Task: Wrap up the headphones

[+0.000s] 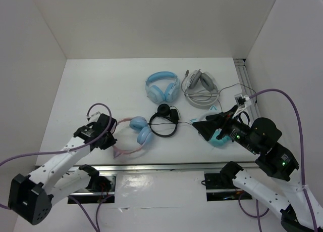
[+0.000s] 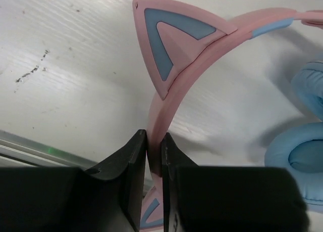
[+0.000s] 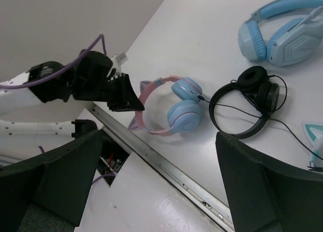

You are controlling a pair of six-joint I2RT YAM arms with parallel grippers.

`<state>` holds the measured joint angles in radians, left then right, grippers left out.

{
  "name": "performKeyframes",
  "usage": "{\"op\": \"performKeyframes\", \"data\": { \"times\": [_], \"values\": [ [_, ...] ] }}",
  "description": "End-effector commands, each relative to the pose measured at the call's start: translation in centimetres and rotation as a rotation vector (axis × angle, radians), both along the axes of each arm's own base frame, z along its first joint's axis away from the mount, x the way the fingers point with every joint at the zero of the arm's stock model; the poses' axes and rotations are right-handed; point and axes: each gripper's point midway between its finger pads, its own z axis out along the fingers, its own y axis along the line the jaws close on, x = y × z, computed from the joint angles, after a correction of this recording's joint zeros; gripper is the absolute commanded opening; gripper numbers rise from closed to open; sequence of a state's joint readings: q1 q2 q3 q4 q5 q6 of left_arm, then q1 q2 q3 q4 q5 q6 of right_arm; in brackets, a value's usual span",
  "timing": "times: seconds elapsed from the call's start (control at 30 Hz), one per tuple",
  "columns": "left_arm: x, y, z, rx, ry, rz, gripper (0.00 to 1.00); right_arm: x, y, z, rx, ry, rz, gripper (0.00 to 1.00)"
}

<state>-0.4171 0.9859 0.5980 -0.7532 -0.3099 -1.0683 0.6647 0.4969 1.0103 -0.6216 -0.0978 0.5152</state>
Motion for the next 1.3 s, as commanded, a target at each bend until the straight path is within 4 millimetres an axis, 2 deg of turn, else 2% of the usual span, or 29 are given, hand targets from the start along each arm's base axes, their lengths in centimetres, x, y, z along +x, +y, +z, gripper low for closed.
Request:
{"op": "performKeyframes", "data": {
  "times": [0.0, 0.03, 0.07, 0.1, 0.13, 0.17, 0.2, 0.23, 0.27, 0.3, 0.33, 0.37, 0.47, 0.5, 0.53, 0.57, 0.63, 0.67, 0.73, 0.77, 0.8, 0.83, 1.03, 1.17, 1.23, 1.27],
  "values": [
    [1.1, -2.3, 5.3, -0.09, -0.148, -0.084, 0.0, 0.5, -0.1, 2.2, 0.039, -0.059, -0.02, 1.0],
    [1.0, -2.8, 6.9, -0.112, -0.169, -0.111, 0.0, 0.7, 0.0, 2.2, 0.036, -0.07, -0.019, 1.0],
    [1.1, -3.0, 8.1, -0.122, -0.194, -0.138, 0.0, 1.4, 0.3, 1.1, 0.009, -0.064, -0.028, 1.0],
    [1.0, -3.3, 9.6, -0.137, -0.233, -0.161, 0.0, 1.8, 0.5, 1.4, 0.027, -0.086, -0.029, 1.0],
    [1.4, -3.7, 12.2, -0.157, -0.293, -0.182, 0.0, 2.0, 0.7, 1.3, 0.039, -0.102, -0.029, 1.0],
    [1.2, -3.3, 13.4, -0.137, -0.316, -0.211, 0.0, 2.4, 1.5, -0.4, 0.019, -0.097, -0.001, 1.0],
    [1.4, -2.9, 14.7, -0.115, -0.343, -0.216, 0.0, 2.2, 1.9, -0.3, 0.032, -0.135, 0.025, 1.0],
    [1.6, -2.5, 16.2, -0.096, -0.373, -0.221, 0.0, 2.3, 2.5, 1.1, 0.07, -0.205, 0.048, 1.0],
    [2.3, -1.3, 19.3, -0.039, -0.449, -0.214, 0.0, 1.8, 3.3, 0.8, 0.048, -0.255, 0.115, 1.0],
    [2.1, -0.3, 20.1, 0.017, -0.442, -0.206, 0.0, 1.8, 3.8, 1.2, 0.039, -0.298, 0.147, 1.0],
    [3.0, 0.2, 22.3, 0.059, -0.465, -0.19, 0.0, 2.2, 4.7, 1.3, 0.023, -0.327, 0.179, 1.0],
    [3.4, 1.5, 23.2, 0.146, -0.47, -0.182, 0.0, 1.5, 5.6, 1.4, -0.028, -0.407, 0.272, 1.0],
    [5.3, 1.8, 25.9, 0.232, -0.481, -0.207, 0.0, 1.4, 7.0, 1.4, -0.097, -0.556, 0.373, 1.0],
    [5.8, 2.1, 26.6, 0.244, -0.487, -0.2, 0.0, 2.0, 7.2, 0.5, -0.109, -0.557, 0.362, 1.0],
    [6.2, 1.9, 27.3, 0.237, -0.493, -0.21, 0.0, 2.8, 7.4, 0.9, -0.107, -0.59, 0.333, 0.99],
    [6.7, 1.3, 28.9, 0.213, -0.522, -0.235, 0.0, 3.9, 7.1, 0.9, -0.133, -0.607, 0.286, 0.99],
    [6.7, 1.3, 30.9, 0.18, -0.562, -0.249, 0.0, 5.4, 7.1, 0.6, -0.18, -0.604, 0.24, 0.96],
    [6.5, 1.0, 32.9, 0.156, -0.604, -0.262, 0.0, 6.4, 7.5, -0.4, -0.22, -0.572, 0.241, 0.96],
    [6.2, 0.6, 34.6, 0.129, -0.632, -0.291, 0.0, 7.7, 7.3, 0.3, -0.257, -0.574, 0.195, 0.94],
    [6.0, 0.7, 36.2, 0.12, -0.667, -0.285, 0.0, 8.1, 7.2, 0.0, -0.271, -0.57, 0.182, 0.94],
    [5.4, 0.6, 36.6, 0.109, -0.666, -0.307, 0.0, 8.4, 7.0, 0.0, -0.276, -0.566, 0.16, 0.94],
    [5.1, 0.5, 37.2, 0.098, -0.679, -0.313, 0.0, 8.5, 6.7, 0.8, -0.262, -0.589, 0.137, 0.94],
    [2.8, -0.7, 40.1, 0.0, -0.769, -0.394, 0.0, 9.5, 7.0, 1.1, -0.269, -0.602, 0.107, 0.94],
    [2.1, -0.9, 40.7, -0.021, -0.786, -0.411, 0.0, 10.7, 6.5, 1.8, -0.26, -0.618, 0.031, 0.94],
    [1.8, -0.7, 41.6, -0.027, -0.815, -0.407, 0.0, 10.4, 6.3, 2.1, -0.25, -0.631, 0.026, 0.94],
    [1.7, -0.7, 41.3, -0.025, -0.804, -0.408, 0.0, 10.1, 6.1, 2.5, -0.242, -0.643, 0.022, 0.94]
  ]
}}
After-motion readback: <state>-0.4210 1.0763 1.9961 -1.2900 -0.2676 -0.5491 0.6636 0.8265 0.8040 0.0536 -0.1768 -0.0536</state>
